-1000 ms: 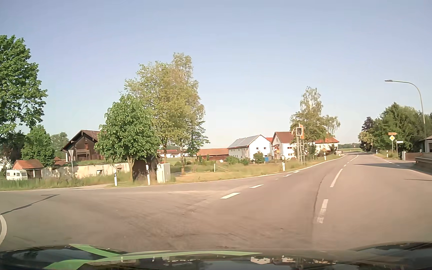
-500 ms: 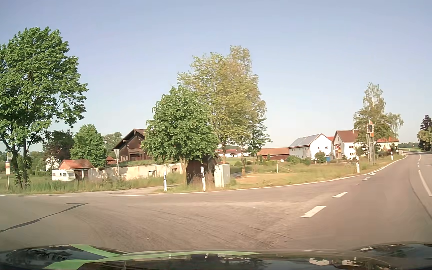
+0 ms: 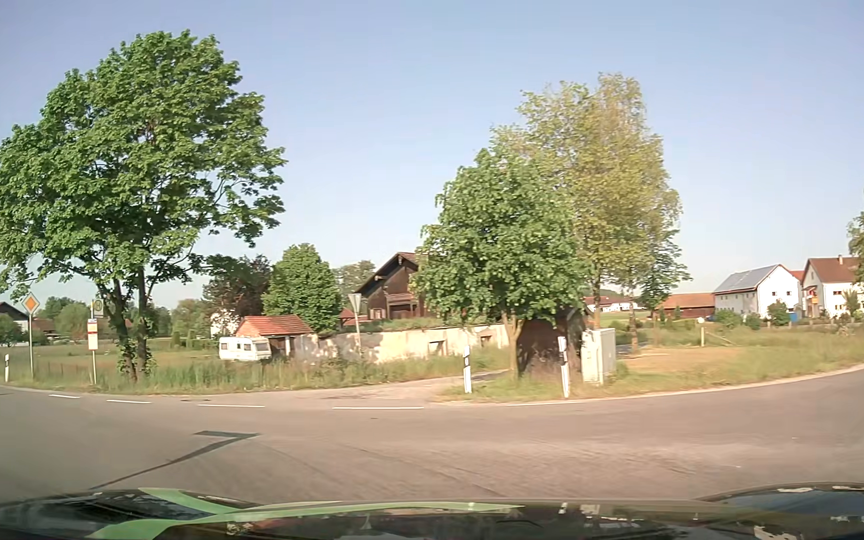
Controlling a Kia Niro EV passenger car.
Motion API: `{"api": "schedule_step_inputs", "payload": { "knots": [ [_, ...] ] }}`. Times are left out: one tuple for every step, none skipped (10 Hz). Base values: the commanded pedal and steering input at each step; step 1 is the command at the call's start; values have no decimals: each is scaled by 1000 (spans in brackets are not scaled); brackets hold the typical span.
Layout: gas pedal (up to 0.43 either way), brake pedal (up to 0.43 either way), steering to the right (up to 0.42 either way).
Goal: Follow the waypoints while adhering to traffic rules and regulations
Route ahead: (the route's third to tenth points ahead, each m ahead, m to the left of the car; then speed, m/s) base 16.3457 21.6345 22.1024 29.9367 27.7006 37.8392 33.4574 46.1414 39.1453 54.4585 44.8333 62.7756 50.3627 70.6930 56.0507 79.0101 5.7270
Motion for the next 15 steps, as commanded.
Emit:
{"api": "schedule_step_inputs", "payload": {
  "knots": [
    [130,0,-373],
    [118,0,-374],
    [118,0,-375],
    [118,0,-374],
    [118,0,-374],
    [110,0,-374],
    [110,0,-374],
    [110,0,-373],
    [118,0,-367],
    [118,0,-362],
    [138,0,-355],
    [169,0,-348],
    [177,0,-344],
    [177,0,-336],
    [189,0,-326]
  ]
}}
